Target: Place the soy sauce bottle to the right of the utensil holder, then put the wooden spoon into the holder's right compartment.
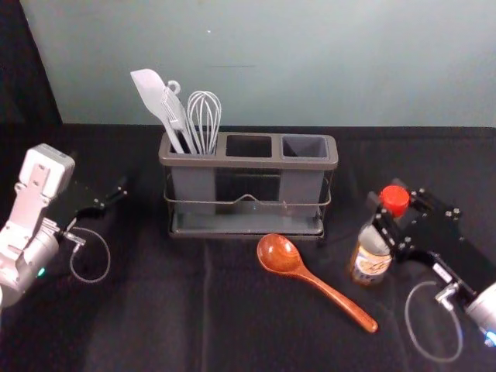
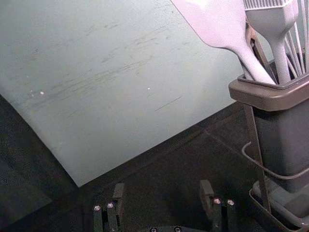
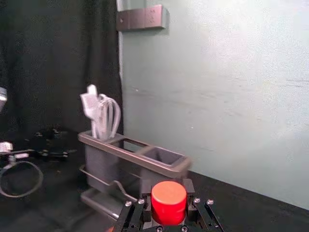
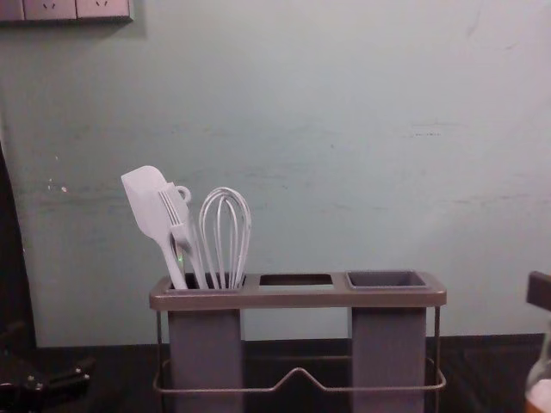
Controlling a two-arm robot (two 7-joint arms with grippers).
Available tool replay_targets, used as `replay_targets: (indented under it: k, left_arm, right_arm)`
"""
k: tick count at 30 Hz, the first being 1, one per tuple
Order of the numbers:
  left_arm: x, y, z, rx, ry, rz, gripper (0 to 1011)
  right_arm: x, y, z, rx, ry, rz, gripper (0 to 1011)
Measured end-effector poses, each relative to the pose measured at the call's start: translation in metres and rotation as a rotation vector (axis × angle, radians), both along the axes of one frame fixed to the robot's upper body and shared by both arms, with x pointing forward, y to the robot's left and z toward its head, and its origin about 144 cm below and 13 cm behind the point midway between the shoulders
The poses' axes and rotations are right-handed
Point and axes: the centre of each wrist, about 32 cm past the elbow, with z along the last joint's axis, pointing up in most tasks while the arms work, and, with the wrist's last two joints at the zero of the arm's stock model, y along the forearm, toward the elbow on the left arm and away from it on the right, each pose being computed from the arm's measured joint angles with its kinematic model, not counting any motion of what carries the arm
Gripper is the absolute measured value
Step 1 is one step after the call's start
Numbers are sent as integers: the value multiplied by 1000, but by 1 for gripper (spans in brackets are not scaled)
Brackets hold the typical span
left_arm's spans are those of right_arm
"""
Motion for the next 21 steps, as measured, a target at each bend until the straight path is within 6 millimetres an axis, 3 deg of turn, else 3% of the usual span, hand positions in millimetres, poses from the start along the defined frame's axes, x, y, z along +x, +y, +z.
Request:
replay_targets:
  k: [9,21]
  left_arm:
    - [0,0,0,0,0,0,1000]
    - [0,0,0,0,0,0,1000]
  right_arm:
    - [34,-19,-7,11,-5,-20,383]
    - [82,-16,-18,22,-33,-1,383]
